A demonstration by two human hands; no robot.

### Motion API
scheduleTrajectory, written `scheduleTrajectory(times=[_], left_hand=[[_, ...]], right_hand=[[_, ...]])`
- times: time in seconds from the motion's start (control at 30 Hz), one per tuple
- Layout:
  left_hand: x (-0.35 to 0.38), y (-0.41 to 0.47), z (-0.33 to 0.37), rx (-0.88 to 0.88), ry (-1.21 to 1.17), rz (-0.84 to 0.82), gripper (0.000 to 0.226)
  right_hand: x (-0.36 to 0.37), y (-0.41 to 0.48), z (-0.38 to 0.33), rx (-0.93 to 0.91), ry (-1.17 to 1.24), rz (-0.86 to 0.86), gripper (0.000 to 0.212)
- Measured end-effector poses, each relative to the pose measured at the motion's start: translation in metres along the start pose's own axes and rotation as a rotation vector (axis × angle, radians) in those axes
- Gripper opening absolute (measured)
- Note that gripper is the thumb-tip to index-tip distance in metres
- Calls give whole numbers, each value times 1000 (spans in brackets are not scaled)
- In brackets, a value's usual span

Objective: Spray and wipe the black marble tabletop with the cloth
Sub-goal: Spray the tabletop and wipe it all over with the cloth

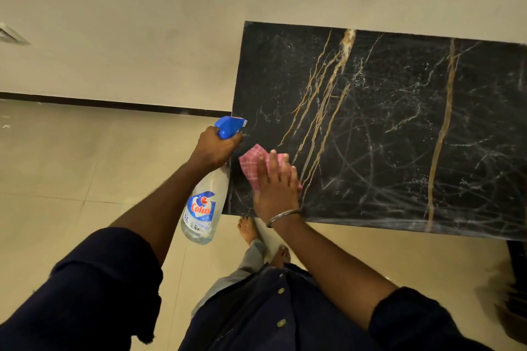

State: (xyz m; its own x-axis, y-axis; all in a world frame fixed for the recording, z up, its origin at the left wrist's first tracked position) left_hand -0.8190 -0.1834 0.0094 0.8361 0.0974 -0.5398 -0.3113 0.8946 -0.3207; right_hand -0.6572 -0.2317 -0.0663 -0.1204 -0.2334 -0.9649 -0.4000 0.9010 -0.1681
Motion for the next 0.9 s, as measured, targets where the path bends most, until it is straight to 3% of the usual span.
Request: scheduleTrajectory(times=[0.2, 0.37, 0.67, 0.9], left_hand=[[-12, -5, -7, -24, 17, 29, 23], [-15, -4, -9, -25, 38, 31, 19], [6, 1, 1, -42, -14, -18, 26], [13, 2, 11, -20, -41, -20, 20]], right_hand=[[30, -8, -86, -234, -51, -141, 97], [26, -23, -67, -408, -76, -107, 86], [0, -63, 63, -205, -138, -71, 75], [-9, -34, 54, -133, -145, -93, 71]])
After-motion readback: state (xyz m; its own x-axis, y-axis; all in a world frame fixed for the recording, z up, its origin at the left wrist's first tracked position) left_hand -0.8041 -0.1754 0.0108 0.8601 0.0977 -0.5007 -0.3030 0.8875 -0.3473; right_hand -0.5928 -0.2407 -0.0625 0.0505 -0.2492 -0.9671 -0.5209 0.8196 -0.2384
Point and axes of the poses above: each hand's wrist, its own y-axis towards the middle knuckle, its own x-axis out of the palm, z = x × y, the point moved 9 cm from there along y, towards the middle knuckle, and after that the axes turned 1 degree about z, right-handed, at the moved point
